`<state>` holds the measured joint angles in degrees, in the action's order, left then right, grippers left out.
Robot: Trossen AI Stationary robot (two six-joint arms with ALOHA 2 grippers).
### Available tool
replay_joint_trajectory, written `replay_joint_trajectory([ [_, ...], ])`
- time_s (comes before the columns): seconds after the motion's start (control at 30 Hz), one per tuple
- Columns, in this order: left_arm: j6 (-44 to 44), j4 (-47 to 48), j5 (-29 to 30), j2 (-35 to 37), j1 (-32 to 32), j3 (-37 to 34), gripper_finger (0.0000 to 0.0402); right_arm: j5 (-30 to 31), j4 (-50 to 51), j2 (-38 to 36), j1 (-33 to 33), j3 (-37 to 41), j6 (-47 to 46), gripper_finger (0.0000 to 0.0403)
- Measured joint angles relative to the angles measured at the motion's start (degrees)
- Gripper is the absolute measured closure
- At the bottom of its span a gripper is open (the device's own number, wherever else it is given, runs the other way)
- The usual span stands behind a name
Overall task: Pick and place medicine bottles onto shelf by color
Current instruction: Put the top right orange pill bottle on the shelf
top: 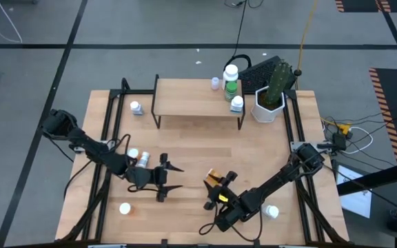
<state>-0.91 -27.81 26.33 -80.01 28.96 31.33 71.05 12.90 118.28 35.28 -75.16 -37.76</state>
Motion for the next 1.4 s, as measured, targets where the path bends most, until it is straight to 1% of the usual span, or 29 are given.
replay_joint_trajectory([
  [0.1,-2.39,-3.79,0.09,0.0,-0.79,0.0,0.0128,2.45,-1.84,-2.89,-0.11,2.88,0.5,0.0263],
  [0.2,-4.21,-6.21,0.09,0.0,-1.4,0.0,0.0128,4.17,-5.84,-7.69,-0.39,8.89,0.58,0.0264],
  [0.3,-4.78,-6.87,-0.54,0.0,-2.1,0.0,0.0128,4.05,-15.92,-13.8,-1.08,17.52,3.05,0.0264],
  [0.37,-4.76,-6.8,-0.69,0.0,-2.54,0.0,0.0128,2.4,-27.16,-17.54,-1.84,24.11,8.32,0.0264],
  [0.43,-4.7,-6.81,-0.79,0.0,-3.09,0.0,0.0128,-3.44,-41.8,-20.88,-3.2,31.21,16.33,0.0264],
  [0.5,-4.64,-6.8,-0.79,0.0,-3.65,0.0,0.0128,-12.53,-55.9,-23.81,-5.34,37.83,21.7,0.0264],
  [0.57,-4.65,-6.78,-0.79,0.0,-4.1,0.0,0.0128,-21.18,-64.38,-26.62,-8.01,43.02,23.15,0.0264],
  [0.6,-4.63,-6.76,-0.79,0.0,-4.35,0.0,0.0128,-23.41,-65.57,-28.16,-9.19,44.79,22.6,0.0264],
  [0.63,-4.63,-6.68,-0.79,0.0,-4.59,0.0,0.0128,-24.36,-64.96,-29.83,-10.14,46.17,21.57,0.0263],
  [0.7,-4.63,-6.45,-0.81,0.0,-4.94,0.0,0.0128,-24.67,-58.56,-33.75,-11.59,46.91,19.63,0.0257],
  [0.77,-4.6,-5.61,-0.81,0.0,-5.33,0.0,0.0128,-24.79,-47.48,-38.1,-13.01,46.4,16.17,0.0244],
  [0.83,-4.37,-4.45,-0.83,0.0,-5.66,0.02,0.0128,-25.61,-34.69,-41.58,-14.68,44.91,10.32,0.0225],
  [0.93,-3.59,-3.17,-0.83,0.0,-6.19,0.02,0.0128,-30.21,-17.12,-44.83,-17.45,42.55,1.32,0.0192],
  [1.03,-2.8,-2.53,-0.83,0.0,-6.69,0.02,0.0128,-37.62,-6.12,-45.4,-20.56,40.88,-4.52,0.0162],
  [1.13,-1.57,-2.22,-0.83,0.0,-6.92,0.02,0.0128,-44.93,-0.16,-44.86,-23.19,39.69,-5.6,0.0144],
  [1.23,-1.12,-2.22,-0.85,0.0,-6.88,0.02,0.0128,-49.41,3.51,-44.16,-25.43,39.5,-5.63,0.0139],
  [1.4,-0.06,-1.29,-0.85,0.0,-6.88,0.02,0.0128,-53.7,3.93,-42.7,-27.04,39.45,-7.58,0.0138],
])
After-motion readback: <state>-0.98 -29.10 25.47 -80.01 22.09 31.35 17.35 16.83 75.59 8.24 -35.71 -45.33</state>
